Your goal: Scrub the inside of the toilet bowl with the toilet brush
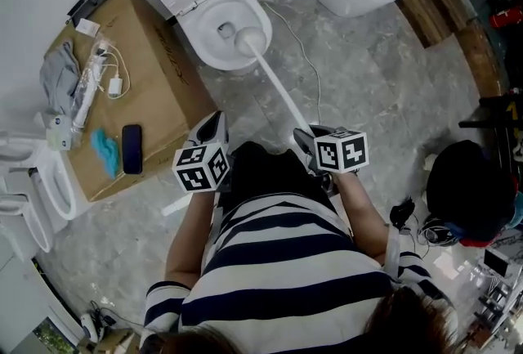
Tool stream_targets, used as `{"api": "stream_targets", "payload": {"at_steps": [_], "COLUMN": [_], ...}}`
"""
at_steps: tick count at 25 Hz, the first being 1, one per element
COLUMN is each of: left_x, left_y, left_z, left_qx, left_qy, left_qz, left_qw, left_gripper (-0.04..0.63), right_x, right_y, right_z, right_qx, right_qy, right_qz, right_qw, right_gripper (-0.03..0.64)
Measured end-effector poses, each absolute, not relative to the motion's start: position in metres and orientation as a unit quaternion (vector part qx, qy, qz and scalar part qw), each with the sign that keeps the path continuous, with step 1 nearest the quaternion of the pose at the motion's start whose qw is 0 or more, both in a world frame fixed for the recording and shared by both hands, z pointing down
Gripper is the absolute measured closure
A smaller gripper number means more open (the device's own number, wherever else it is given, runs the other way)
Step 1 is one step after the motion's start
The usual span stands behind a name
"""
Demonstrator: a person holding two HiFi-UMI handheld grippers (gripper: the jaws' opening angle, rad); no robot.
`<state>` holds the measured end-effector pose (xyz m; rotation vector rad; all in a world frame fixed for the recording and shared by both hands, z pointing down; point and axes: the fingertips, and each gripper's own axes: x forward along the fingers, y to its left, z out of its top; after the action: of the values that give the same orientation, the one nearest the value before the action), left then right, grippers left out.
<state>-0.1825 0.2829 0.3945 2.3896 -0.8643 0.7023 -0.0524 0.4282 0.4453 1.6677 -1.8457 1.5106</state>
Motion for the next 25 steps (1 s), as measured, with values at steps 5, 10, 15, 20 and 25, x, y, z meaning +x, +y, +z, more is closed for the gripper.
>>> {"api": "stream_targets", "payload": {"at_steps": [5, 10, 15, 20, 25], "left_x": [-0.176, -0.171, -0.146, -0.127, -0.133], "left_y": [0.265, 0.233, 0.19, 0.158, 0.119], "left_z": [0.395, 0.411, 0.422, 0.433, 0.449], "left_qx": [0.878, 0.872, 0.869, 0.874, 0.865], "left_qy": [-0.32, -0.325, -0.323, -0.298, -0.3], "left_qz": [0.254, 0.254, 0.246, 0.256, 0.275], "left_qw": [0.25, 0.264, 0.282, 0.286, 0.294], "left_gripper": [0.595, 0.595, 0.595, 0.595, 0.595], "right_x": [-0.05, -0.047, -0.031, -0.018, -0.02], "right_y": [0.407, 0.372, 0.326, 0.277, 0.239], "right_z": [0.455, 0.462, 0.469, 0.48, 0.5], "right_qx": [0.561, 0.555, 0.548, 0.534, 0.522], "right_qy": [-0.631, -0.631, -0.625, -0.621, -0.606], "right_qz": [0.522, 0.526, 0.536, 0.547, 0.568], "right_qw": [0.121, 0.129, 0.151, 0.172, 0.194], "right_gripper": [0.532, 0.532, 0.532, 0.532, 0.532]}}
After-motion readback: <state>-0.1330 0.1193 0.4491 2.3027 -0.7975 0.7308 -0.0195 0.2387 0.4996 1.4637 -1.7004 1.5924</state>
